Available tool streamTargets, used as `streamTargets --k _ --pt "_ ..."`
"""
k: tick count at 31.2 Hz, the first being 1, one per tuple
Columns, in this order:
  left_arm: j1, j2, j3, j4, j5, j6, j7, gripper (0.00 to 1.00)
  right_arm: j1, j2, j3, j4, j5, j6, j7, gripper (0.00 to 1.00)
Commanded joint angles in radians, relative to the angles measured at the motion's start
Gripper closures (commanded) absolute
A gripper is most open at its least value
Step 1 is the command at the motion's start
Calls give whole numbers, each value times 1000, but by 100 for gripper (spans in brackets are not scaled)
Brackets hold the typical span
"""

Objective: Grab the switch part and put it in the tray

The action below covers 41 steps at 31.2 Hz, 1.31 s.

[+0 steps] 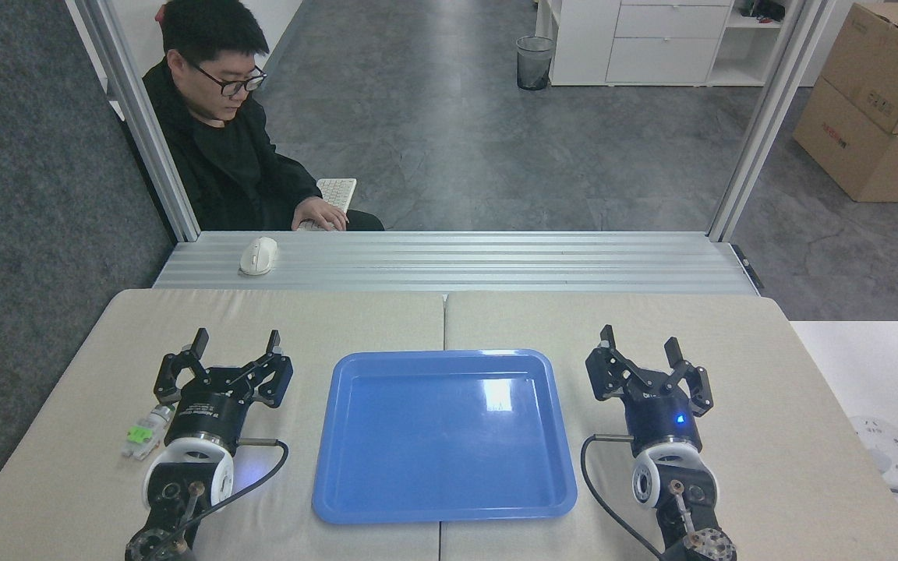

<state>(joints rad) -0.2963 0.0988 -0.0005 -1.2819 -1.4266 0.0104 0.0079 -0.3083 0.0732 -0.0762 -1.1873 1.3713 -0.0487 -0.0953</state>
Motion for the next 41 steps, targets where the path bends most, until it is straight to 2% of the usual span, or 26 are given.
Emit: streamTargets --k 1,19,34,41 --pt "2 -1 -4 1 0 3 0 1 0 0 0 0 0 0 0 0" --pt "-4 -27 -24 -31 -6 -3 -9 1 0 0 0 0 0 0 0 0" --pt "-4 -24 -23 -22 -5 0 -9 1 0 0 0 -1 0 0 0 0" --pt "-14 -13 -4 65 0 3 6 1 0 0 0 -1 -1 0 0 0"
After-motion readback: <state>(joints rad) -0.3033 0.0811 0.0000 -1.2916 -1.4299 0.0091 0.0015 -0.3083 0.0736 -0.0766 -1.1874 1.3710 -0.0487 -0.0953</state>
